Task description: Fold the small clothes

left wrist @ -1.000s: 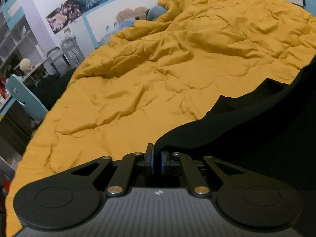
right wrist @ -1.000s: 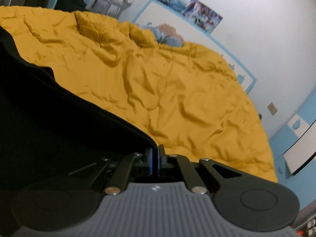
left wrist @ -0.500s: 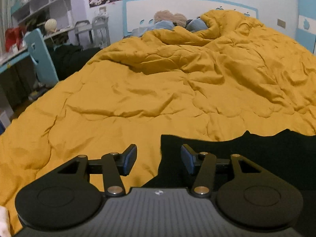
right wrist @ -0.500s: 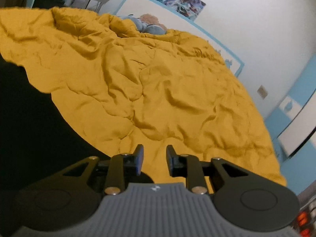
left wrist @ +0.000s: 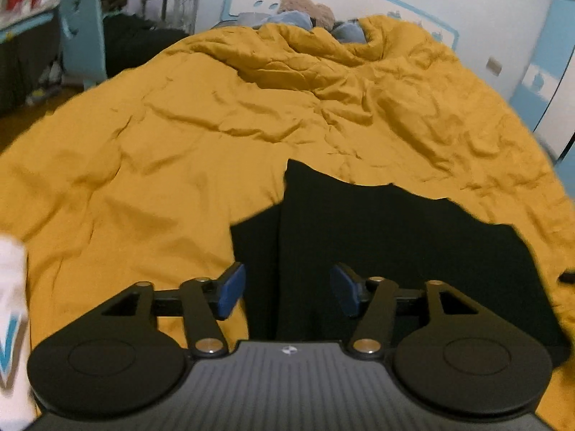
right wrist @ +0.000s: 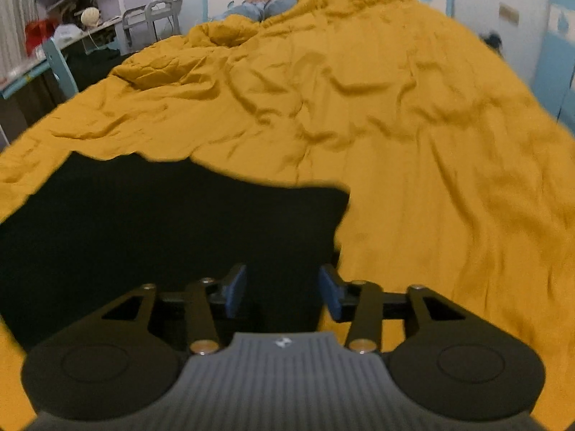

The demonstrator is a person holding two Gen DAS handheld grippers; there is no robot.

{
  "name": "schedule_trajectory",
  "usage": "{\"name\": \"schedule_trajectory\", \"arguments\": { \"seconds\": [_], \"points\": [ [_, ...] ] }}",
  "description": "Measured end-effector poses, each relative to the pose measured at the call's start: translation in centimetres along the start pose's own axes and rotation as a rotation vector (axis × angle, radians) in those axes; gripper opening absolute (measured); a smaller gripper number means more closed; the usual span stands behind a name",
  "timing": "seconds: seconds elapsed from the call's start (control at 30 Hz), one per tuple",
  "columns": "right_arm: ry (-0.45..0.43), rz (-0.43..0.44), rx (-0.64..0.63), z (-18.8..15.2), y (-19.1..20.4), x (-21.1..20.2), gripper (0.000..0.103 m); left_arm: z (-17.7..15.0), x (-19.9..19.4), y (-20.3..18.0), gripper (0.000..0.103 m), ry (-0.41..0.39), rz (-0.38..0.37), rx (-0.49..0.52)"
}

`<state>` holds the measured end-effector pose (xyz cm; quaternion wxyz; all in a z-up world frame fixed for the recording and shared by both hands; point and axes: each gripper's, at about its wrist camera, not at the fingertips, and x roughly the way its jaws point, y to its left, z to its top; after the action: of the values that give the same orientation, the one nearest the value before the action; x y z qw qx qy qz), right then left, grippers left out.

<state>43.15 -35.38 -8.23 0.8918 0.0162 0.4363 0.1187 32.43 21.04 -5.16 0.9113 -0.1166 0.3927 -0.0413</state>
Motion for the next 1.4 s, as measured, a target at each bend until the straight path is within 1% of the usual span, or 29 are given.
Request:
{"name": "schedule_trajectory", "arguments": {
  "seconds": [0.03, 0.1, 0.17, 0.23, 0.27, 0.37, 0.47, 0.57, 0.63, 0.67, 0.73, 0.8, 0.87, 0.9, 0.93, 0.97, 1.03, 1.07, 1.13, 1.17, 1.2, 1.23, 1.3, 1.37, 1.4],
  "points": [
    [0.010, 0.018, 0.029, -1.2, -0.2, -0.9, 0.048, -0.7, -0.9, 0.6, 0.074, -0.005, -0.027, -0.020],
    [0.021, 0.049, 0.075, -3.4, -0.5, -2.3, 0.051, -2.4, -2.3, 1.9, 0.076, -0.015, -0.081, -0.049],
    [0.031, 0.060, 0.096, -5.8, -0.6, -3.3, 0.053, -3.8, -3.2, 2.7, 0.079, -0.017, -0.114, -0.042],
    [0.043, 0.056, 0.123, -7.8, -0.7, -4.0, 0.053, -5.0, -3.7, 2.5, 0.085, 0.006, -0.144, 0.043],
    [0.046, 0.062, 0.139, -8.8, -0.7, -4.4, 0.053, -5.7, -3.8, 2.1, 0.085, 0.025, -0.140, 0.111],
    [0.040, 0.053, 0.172, -11.2, -0.5, -5.1, 0.054, -7.3, -3.2, 0.9, 0.086, 0.082, -0.077, 0.274],
    [0.033, 0.037, 0.209, -13.1, -0.2, -5.5, 0.054, -8.4, -2.5, 0.1, 0.086, 0.098, -0.049, 0.384],
    [0.036, 0.023, 0.224, -13.7, 0.0, -5.3, 0.054, -8.7, -1.2, -1.2, 0.086, 0.074, 0.003, 0.496],
    [0.043, 0.015, 0.224, -13.7, 0.2, -5.0, 0.054, -8.9, -0.5, -2.1, 0.086, 0.038, 0.037, 0.556],
    [0.048, 0.009, 0.225, -13.7, 0.3, -4.9, 0.054, -8.7, -0.1, -2.4, 0.086, 0.021, 0.032, 0.572],
    [0.055, -0.003, 0.220, -13.6, 0.5, -4.6, 0.054, -8.5, 0.5, -3.0, 0.089, 0.017, 0.000, 0.579],
    [0.063, -0.019, 0.204, -13.5, 0.9, -4.3, 0.053, -8.1, 1.3, -3.5, 0.089, 0.026, -0.041, 0.580],
    [0.070, -0.034, 0.191, -13.4, 1.2, -3.9, 0.053, -7.8, 1.6, -3.8, 0.089, 0.047, -0.126, 0.574],
    [0.073, -0.045, 0.184, -13.4, 1.4, -3.8, 0.052, -7.9, 1.7, -3.9, 0.086, 0.062, -0.162, 0.578],
    [0.076, -0.054, 0.176, -13.4, 1.5, -3.6, 0.052, -8.1, 1.6, -4.0, 0.079, 0.086, -0.191, 0.591],
    [0.080, -0.063, 0.170, -13.3, 1.6, -3.5, 0.051, -8.2, 1.6, -4.1, 0.076, 0.112, -0.193, 0.619],
    [0.085, -0.077, 0.156, -13.3, 1.9, -3.2, 0.051, -8.4, 1.4, -3.7, 0.050, 0.153, -0.182, 0.680],
    [0.086, -0.082, 0.151, -13.3, 2.0, -3.1, 0.051, -8.4, 1.2, -3.2, 0.044, 0.182, -0.187, 0.692],
    [0.086, -0.092, 0.147, -13.3, 2.1, -3.0, 0.051, -8.4, 0.9, -2.0, 0.014, 0.253, -0.201, 0.697],
    [0.085, -0.095, 0.147, -13.3, 2.2, -2.9, 0.051, -8.6, 0.8, -1.5, 0.012, 0.283, -0.188, 0.713],
    [0.084, -0.098, 0.149, -13.4, 2.2, -2.8, 0.051, -8.7, 0.7, -1.1, 0.008, 0.294, -0.169, 0.723],
    [0.084, -0.101, 0.151, -13.4, 2.3, -2.7, 0.051, -8.6, 0.6, -0.8, 0.007, 0.286, -0.154, 0.716],
    [0.086, -0.106, 0.153, -13.4, 2.3, -2.6, 0.050, -8.7, -0.1, -0.7, 0.006, 0.241, -0.134, 0.692],
    [0.086, -0.110, 0.147, -13.4, 2.5, -2.6, 0.050, -8.6, -0.7, -0.5, 0.006, 0.198, -0.114, 0.631],
    [0.086, -0.110, 0.143, -13.4, 2.5, -2.6, 0.049, -8.6, -1.0, -0.3, 0.006, 0.193, -0.111, 0.604]
  ]
}}
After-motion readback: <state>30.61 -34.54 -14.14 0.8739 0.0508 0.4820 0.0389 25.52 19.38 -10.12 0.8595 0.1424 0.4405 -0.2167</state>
